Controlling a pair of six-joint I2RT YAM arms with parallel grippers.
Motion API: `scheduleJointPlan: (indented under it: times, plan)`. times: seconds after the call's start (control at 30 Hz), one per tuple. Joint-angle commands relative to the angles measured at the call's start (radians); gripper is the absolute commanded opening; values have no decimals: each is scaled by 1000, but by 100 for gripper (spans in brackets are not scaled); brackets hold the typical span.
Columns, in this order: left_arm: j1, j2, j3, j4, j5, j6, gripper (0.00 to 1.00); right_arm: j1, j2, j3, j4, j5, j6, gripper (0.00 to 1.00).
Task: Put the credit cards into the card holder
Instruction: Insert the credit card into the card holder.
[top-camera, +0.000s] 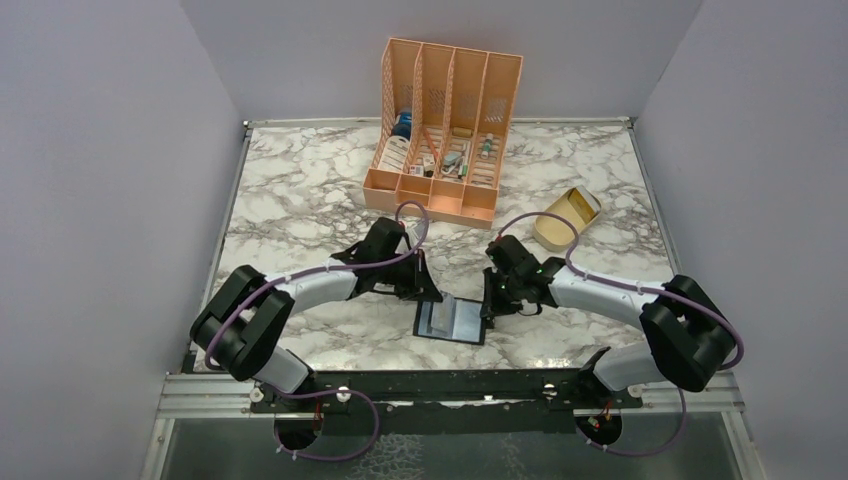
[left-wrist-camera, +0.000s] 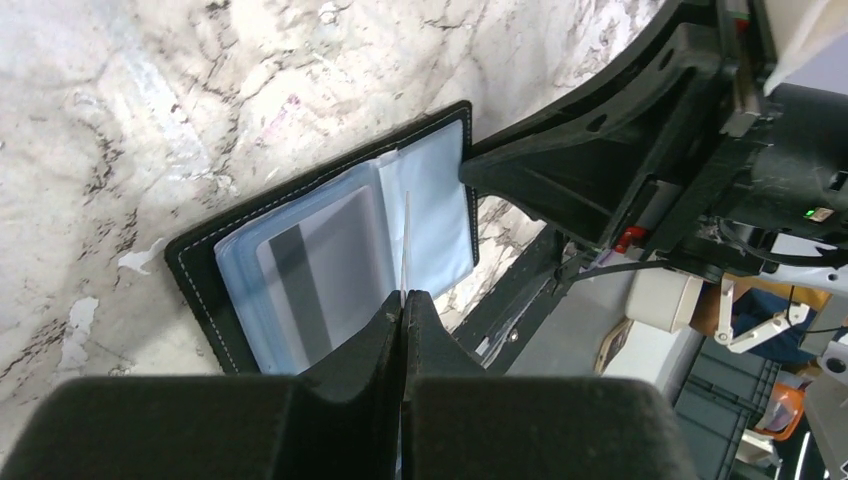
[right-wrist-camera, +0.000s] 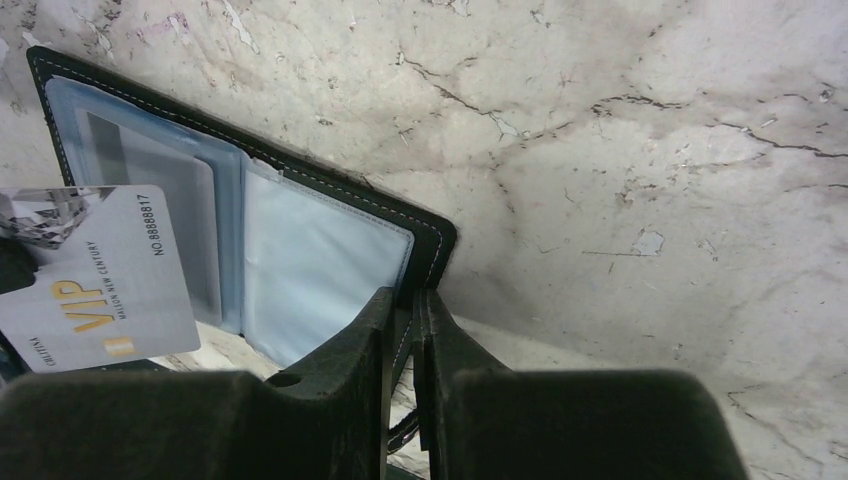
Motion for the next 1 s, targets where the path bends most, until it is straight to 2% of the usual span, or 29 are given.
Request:
scheduleJointPlan:
  times: [0.0,0.37,0.97]
  plan:
    - [0,-4,39,-18,49,54,0,5,51,-9,10,92,-52,12]
    - [-1,68,35,67,144,27,0,5,35,-38,39,79,-60,11]
    - [-2,164,42,87,144,19,0,5,20,-48,49,66,-56,11]
